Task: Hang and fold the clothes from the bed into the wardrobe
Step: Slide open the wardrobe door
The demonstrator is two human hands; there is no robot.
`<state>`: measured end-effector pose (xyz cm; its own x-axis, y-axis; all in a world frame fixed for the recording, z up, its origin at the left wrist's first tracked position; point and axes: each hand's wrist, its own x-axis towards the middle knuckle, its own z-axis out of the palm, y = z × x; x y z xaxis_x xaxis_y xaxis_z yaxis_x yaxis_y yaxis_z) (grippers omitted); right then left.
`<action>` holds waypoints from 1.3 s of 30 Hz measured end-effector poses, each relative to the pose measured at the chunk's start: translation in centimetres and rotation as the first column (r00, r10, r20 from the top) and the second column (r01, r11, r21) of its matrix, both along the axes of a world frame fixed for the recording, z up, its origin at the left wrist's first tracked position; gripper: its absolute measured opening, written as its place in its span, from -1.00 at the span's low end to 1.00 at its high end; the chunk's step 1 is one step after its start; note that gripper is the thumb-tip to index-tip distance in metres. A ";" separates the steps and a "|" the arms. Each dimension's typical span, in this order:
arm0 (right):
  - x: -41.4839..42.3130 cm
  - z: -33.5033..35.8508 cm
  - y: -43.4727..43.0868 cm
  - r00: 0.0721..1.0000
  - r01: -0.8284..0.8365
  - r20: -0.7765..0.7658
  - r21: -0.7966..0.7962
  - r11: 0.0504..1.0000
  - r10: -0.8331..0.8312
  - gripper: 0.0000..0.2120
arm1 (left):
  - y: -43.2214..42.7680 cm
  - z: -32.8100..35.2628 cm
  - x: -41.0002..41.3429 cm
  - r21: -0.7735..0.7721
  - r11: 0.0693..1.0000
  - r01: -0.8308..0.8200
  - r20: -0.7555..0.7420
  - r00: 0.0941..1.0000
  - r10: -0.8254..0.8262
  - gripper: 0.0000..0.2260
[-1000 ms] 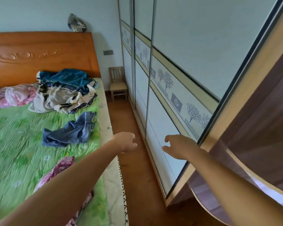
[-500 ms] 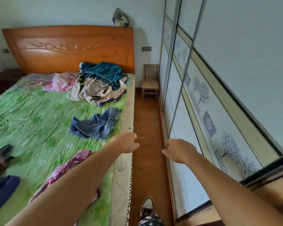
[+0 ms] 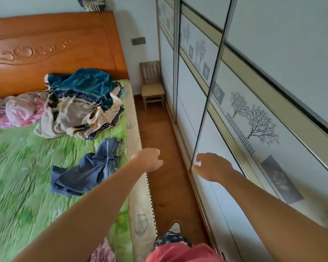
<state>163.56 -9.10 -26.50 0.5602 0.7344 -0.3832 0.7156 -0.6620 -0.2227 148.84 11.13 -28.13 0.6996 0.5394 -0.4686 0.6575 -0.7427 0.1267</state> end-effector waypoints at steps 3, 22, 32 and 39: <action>1.5 -0.2 1.8 0.999 0.053 -0.013 -0.006 0.999 -0.053 -0.66 | 2.9 0.1 2.9 -0.004 0.998 0.067 -0.027 0.997 -0.068 -0.55; 3.8 -3.0 -4.1 0.830 0.547 -0.100 -0.037 0.836 -0.548 -0.55 | -0.3 -1.0 20.8 -0.043 0.715 0.698 -0.070 0.711 -0.699 -0.55; 2.3 -3.2 -2.3 0.486 0.868 -0.046 -0.087 0.488 -0.873 -0.56 | -1.1 -1.9 28.5 -0.040 0.316 0.948 -0.110 0.311 -0.944 -0.54; -1.2 -1.9 -2.5 0.326 0.939 -0.016 -0.111 0.326 -0.945 -0.53 | -3.1 -0.5 28.2 -0.042 0.153 0.987 -0.106 0.148 -0.983 -0.56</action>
<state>162.37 -11.56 -28.39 0.8301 -0.2982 -0.4711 -0.4126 -0.8969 -0.1593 177.04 7.99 -28.66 0.6092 -0.5591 -0.5624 -0.6287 -0.7727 0.0872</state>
